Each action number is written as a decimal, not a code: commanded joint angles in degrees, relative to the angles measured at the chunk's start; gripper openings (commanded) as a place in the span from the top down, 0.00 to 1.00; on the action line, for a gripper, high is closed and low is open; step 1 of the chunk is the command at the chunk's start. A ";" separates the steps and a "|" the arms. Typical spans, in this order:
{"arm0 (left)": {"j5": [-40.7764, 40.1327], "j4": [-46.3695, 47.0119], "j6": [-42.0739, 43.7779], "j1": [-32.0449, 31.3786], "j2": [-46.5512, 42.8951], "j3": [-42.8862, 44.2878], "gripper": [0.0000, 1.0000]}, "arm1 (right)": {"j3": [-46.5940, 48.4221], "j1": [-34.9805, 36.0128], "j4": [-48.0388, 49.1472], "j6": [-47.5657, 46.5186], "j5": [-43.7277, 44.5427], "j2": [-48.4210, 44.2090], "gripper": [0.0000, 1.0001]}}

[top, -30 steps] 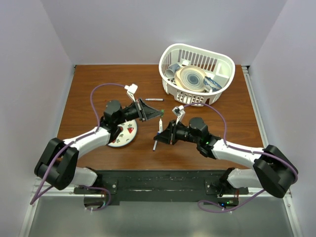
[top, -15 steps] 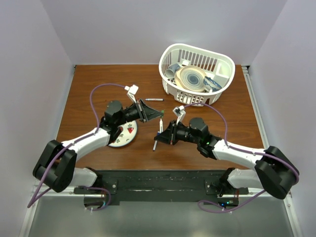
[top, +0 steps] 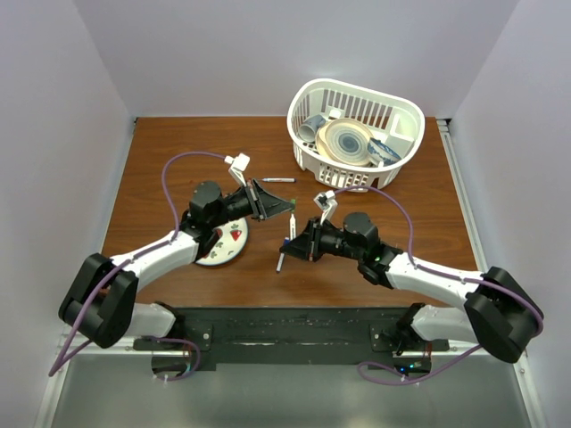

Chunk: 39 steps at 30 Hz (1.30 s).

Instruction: Insert the pens into the pen caps

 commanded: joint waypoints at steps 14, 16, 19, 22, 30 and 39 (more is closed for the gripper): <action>-7.05 -11.75 8.40 -5.13 -5.63 1.43 1.00 | 8.66 0.16 -7.05 -2.93 9.68 0.53 1.00; -8.28 -13.42 9.62 -6.18 -5.71 2.31 1.00 | 9.72 0.16 -8.55 -3.82 10.65 0.53 1.00; -9.78 -15.54 10.95 -7.76 -6.15 2.84 1.00 | 10.60 0.16 -9.26 -5.04 12.06 0.18 1.00; -8.03 -14.57 10.60 -8.03 -6.42 3.02 0.82 | 11.13 0.16 -9.00 -7.42 11.45 -0.26 1.00; -9.78 -19.92 15.16 -7.94 -12.39 8.36 0.26 | 9.20 0.16 -7.85 -13.22 3.11 -7.72 1.00; 5.82 -12.39 16.67 -7.68 -9.68 14.09 0.25 | 8.67 0.16 -9.87 -13.31 -3.67 -13.97 1.00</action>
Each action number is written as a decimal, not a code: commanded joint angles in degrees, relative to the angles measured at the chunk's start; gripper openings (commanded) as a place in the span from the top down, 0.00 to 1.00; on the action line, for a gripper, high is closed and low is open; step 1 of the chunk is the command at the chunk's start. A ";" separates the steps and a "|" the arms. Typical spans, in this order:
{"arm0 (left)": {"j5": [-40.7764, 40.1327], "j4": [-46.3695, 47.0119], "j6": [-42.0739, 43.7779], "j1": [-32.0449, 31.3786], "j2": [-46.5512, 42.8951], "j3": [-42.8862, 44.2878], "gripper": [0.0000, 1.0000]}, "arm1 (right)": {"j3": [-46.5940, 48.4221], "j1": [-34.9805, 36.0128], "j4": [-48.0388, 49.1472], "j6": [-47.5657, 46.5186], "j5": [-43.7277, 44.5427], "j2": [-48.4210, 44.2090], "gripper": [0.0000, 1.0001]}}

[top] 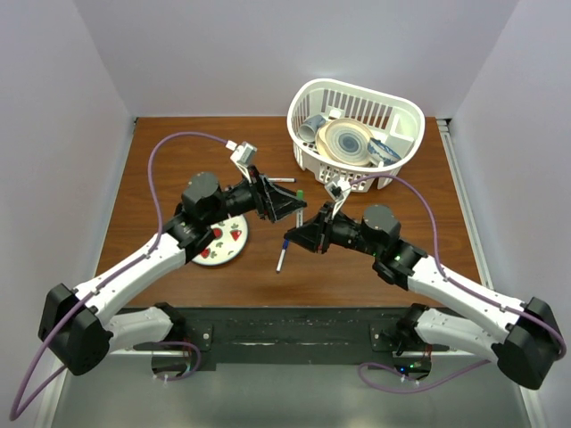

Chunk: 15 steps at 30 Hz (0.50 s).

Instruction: Insert the pens into the pen caps

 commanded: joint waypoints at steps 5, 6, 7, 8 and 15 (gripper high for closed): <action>13.35 10.14 0.20 -0.03 1.48 2.51 0.26 | 0.93 -0.04 1.01 -0.91 -5.25 -2.48 1.00; 12.74 9.70 0.37 0.06 1.48 2.68 0.27 | 0.84 -0.04 1.10 -0.91 -5.34 -2.74 1.00; 12.56 9.43 0.72 0.14 1.30 2.86 0.28 | 0.75 -0.04 1.10 -0.83 -5.60 -2.83 1.00; 12.30 9.17 0.81 0.23 1.39 2.95 0.29 | 0.75 -0.04 1.18 -0.74 -5.60 -3.00 1.00; 11.94 10.31 -1.12 1.11 1.92 3.91 0.33 | 0.49 -0.04 1.27 -0.39 -7.01 -2.56 1.00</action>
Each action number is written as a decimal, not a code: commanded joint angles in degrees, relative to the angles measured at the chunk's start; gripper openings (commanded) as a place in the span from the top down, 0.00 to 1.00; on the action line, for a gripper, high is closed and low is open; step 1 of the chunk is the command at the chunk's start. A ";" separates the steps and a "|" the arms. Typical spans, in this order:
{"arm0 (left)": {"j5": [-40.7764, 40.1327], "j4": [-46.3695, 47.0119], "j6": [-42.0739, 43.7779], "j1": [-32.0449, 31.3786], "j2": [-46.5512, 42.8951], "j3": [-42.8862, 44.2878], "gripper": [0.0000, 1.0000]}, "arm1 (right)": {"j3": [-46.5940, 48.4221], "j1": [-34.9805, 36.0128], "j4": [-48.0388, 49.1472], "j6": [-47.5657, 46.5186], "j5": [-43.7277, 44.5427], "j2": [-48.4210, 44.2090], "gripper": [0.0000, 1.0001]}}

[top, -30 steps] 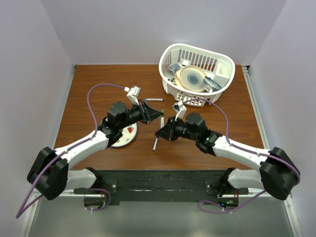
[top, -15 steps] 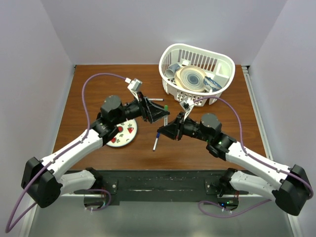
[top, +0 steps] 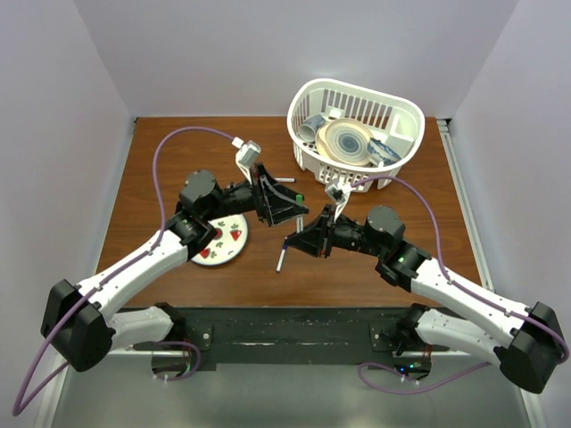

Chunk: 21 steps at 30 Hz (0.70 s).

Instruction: Insert the pens into the pen caps

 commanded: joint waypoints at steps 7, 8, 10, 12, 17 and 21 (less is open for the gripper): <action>2.13 4.17 -1.03 1.22 0.83 3.19 0.42 | -0.04 -0.04 1.80 0.07 -2.22 -1.35 1.00; 2.22 4.26 -1.12 1.31 0.91 3.19 0.43 | -0.13 -0.04 1.88 0.25 -2.13 -1.35 1.00; 2.66 4.61 -1.47 1.40 1.09 3.11 0.45 | -0.13 -0.04 2.06 0.25 -2.22 -1.26 1.00; 2.84 4.70 -1.74 1.66 1.00 3.11 0.45 | -0.30 0.05 2.24 0.51 -2.31 -1.17 1.00; 2.75 4.79 -2.00 2.45 0.48 3.02 0.45 | -0.48 -0.04 2.32 0.60 -2.31 -1.08 1.00; 3.36 5.22 -2.70 3.25 0.39 2.76 0.50 | -0.65 -0.04 2.41 0.86 -2.13 -0.99 1.00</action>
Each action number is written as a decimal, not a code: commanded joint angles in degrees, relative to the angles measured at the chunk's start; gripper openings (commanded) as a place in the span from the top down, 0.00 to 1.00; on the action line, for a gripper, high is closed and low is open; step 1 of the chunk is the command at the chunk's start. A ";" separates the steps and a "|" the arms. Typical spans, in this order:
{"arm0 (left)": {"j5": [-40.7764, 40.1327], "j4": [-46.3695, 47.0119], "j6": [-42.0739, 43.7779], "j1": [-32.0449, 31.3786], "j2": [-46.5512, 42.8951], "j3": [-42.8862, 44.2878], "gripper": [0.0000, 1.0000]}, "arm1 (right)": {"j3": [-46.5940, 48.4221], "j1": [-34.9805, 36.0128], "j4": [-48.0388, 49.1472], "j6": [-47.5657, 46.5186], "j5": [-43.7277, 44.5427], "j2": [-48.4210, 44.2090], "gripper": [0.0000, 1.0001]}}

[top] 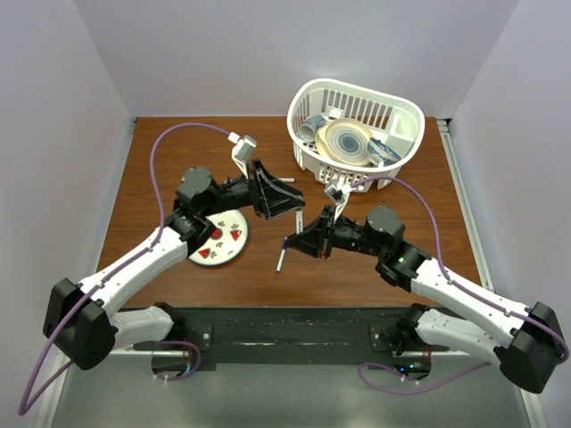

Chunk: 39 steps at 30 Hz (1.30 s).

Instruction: Insert the pens into the pen caps

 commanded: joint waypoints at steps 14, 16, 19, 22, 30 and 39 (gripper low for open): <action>3.33 7.96 -3.68 0.97 -0.07 -1.17 0.57 | 0.07 -0.04 3.62 1.70 -1.48 0.34 1.00; 3.42 7.96 -3.59 0.97 0.37 -1.00 0.57 | -0.02 -0.04 3.62 1.70 -1.48 0.35 1.00; 3.68 8.66 -3.94 0.97 0.98 -1.00 0.57 | -0.02 -0.04 3.62 1.70 -1.57 0.43 1.00; 3.86 9.63 -4.64 0.97 1.60 -0.91 0.58 | -0.02 -0.04 3.62 1.61 -1.65 0.35 1.00; 5.00 10.16 -5.70 0.89 2.13 -0.73 1.00 | 0.60 0.05 2.92 1.35 -1.39 0.61 1.00; 6.49 17.98 -15.02 -1.14 2.39 -12.06 1.00 | 10.61 -0.12 -6.84 -2.16 10.03 2.19 1.00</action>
